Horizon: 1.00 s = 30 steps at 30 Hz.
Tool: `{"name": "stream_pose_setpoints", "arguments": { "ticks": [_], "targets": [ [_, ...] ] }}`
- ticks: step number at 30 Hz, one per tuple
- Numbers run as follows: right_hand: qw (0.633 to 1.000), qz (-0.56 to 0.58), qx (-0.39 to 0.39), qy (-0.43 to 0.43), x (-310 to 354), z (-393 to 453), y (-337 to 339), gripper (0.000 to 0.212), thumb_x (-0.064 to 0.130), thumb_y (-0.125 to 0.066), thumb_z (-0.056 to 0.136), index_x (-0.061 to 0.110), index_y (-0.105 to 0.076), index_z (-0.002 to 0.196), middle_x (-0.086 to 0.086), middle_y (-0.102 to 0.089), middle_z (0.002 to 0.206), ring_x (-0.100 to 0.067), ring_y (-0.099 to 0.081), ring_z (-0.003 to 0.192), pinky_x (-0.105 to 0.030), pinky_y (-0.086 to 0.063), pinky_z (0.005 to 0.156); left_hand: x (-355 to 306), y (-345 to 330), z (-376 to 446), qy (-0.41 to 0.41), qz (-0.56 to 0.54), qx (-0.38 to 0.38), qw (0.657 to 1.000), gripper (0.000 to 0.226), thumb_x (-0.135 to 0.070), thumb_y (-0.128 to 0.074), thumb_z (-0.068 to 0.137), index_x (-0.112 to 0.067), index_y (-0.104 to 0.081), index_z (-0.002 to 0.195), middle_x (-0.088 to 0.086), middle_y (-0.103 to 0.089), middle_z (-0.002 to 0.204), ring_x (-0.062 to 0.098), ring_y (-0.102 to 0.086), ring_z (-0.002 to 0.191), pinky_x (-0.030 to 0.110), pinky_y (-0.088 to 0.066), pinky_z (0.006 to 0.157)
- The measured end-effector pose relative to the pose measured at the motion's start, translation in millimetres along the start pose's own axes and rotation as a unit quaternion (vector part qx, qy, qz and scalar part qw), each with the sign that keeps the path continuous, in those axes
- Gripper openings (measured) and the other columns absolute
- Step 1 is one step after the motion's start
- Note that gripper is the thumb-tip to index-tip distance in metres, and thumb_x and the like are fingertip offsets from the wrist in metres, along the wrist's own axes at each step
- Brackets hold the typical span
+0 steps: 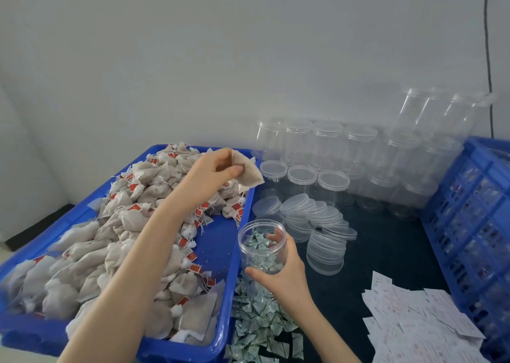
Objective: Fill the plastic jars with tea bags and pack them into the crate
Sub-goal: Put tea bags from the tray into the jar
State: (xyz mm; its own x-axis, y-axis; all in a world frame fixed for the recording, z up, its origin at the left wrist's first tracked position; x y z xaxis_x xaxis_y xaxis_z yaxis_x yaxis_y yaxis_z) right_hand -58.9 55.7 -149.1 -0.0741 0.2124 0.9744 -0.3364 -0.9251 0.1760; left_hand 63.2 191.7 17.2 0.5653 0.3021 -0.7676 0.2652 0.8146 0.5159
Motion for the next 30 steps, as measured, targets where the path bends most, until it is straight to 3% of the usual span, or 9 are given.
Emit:
{"name": "stream_pose_setpoints", "arguments": {
  "ticks": [6,11,13,16,18,20,23,27,30],
  "targets": [
    [1.000,-0.005,0.001,0.013,3.1,0.4,0.5,0.086,0.047,-0.085,0.051,0.053,-0.041,0.124,0.037,-0.053,0.121,0.013,-0.049,0.117,-0.006,-0.043,0.092,-30.7,-16.0,-4.6,-0.021,-0.080,0.037,0.996,0.018,-0.008,-0.056,0.093,-0.025,-0.062,0.091,-0.019,-0.068,0.078,-0.008,-0.060,0.069,0.009,-0.047,0.066],
    [1.000,0.004,-0.012,0.021,5.0,1.1,1.7,0.084,0.047,-0.085,0.051,0.061,-0.039,0.121,0.038,-0.052,0.122,0.013,-0.049,0.118,-0.004,-0.041,0.088,-22.8,-41.6,-9.5,0.018,-0.056,0.149,0.987,0.015,-0.009,-0.056,0.094,-0.022,-0.061,0.095,-0.012,-0.068,0.085,-0.010,-0.061,0.071,0.008,-0.047,0.065],
    [0.999,0.006,-0.020,0.028,6.1,1.0,3.0,0.081,0.046,-0.085,0.053,0.064,-0.040,0.118,0.039,-0.053,0.122,0.013,-0.049,0.118,-0.005,-0.042,0.087,-15.0,-56.1,-15.3,0.036,-0.029,0.203,0.978,0.013,-0.011,-0.058,0.093,-0.023,-0.058,0.099,-0.010,-0.068,0.082,-0.008,-0.062,0.070,0.008,-0.046,0.062],
    [0.999,0.009,-0.025,0.037,6.7,1.0,5.1,0.079,0.039,-0.085,0.055,0.066,-0.042,0.115,0.040,-0.055,0.118,0.015,-0.053,0.111,-0.001,-0.042,0.081,-5.7,-74.7,-24.2,0.013,0.104,0.255,0.961,0.013,-0.019,-0.059,0.092,-0.028,-0.053,0.100,-0.009,-0.065,0.062,0.000,-0.049,0.049,0.012,-0.040,0.051],
    [0.999,0.011,-0.027,0.041,6.4,0.4,6.4,0.081,0.035,-0.086,0.055,0.063,-0.043,0.118,0.037,-0.057,0.118,0.013,-0.056,0.109,-0.002,-0.043,0.080,-3.1,-82.9,-27.3,-0.014,0.180,0.276,0.944,0.012,-0.019,-0.059,0.091,-0.024,-0.056,0.101,-0.005,-0.068,0.067,0.008,-0.052,0.053,0.023,-0.048,0.060],
    [0.999,0.011,-0.026,0.044,6.1,-0.6,6.9,0.082,0.033,-0.087,0.056,0.060,-0.043,0.119,0.034,-0.059,0.118,0.010,-0.058,0.109,-0.003,-0.044,0.080,-1.8,-87.2,-29.6,-0.022,0.235,0.294,0.926,0.018,-0.018,-0.061,0.088,-0.024,-0.062,0.105,-0.005,-0.072,0.082,0.007,-0.063,0.072,0.032,-0.054,0.078],
    [0.999,0.009,-0.025,0.047,7.5,-2.3,7.2,0.084,0.034,-0.087,0.054,0.055,-0.043,0.123,0.033,-0.058,0.120,0.010,-0.056,0.112,-0.004,-0.045,0.083,-3.1,-89.5,-33.4,-0.044,0.283,0.318,0.904,0.024,-0.018,-0.063,0.086,-0.029,-0.069,0.106,-0.009,-0.071,0.097,0.004,-0.064,0.089,0.033,-0.053,0.086],
    [0.999,0.021,-0.022,0.035,4.7,-3.9,8.7,0.088,0.039,-0.086,0.052,0.049,-0.042,0.128,0.025,-0.058,0.124,0.007,-0.054,0.116,-0.007,-0.045,0.086,-2.2,-74.6,-33.8,-0.020,0.144,0.311,0.939,0.016,-0.021,-0.063,0.089,-0.032,-0.070,0.098,-0.019,-0.072,0.087,-0.008,-0.064,0.083,0.009,-0.048,0.078],
    [0.999,0.020,-0.030,0.024,4.1,-5.1,12.2,0.090,0.045,-0.084,0.049,0.048,-0.041,0.129,0.020,-0.055,0.127,0.010,-0.050,0.116,-0.004,-0.042,0.086,19.0,-52.0,-25.9,0.032,0.133,0.189,0.973,0.015,-0.024,-0.058,0.092,-0.032,-0.064,0.080,-0.012,-0.069,0.074,0.000,-0.065,0.073,0.017,-0.051,0.068]
  ]
}}
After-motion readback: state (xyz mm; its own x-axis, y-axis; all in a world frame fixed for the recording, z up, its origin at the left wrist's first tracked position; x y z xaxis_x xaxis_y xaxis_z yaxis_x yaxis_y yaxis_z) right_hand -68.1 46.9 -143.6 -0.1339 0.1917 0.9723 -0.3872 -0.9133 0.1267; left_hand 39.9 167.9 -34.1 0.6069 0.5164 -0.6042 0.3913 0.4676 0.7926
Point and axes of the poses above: each hand's wrist, its own z-axis towards the middle knuckle, its own y-axis out of the back of the hand, x = y × z, the point moved 4 cm from there along z, towards the middle knuckle
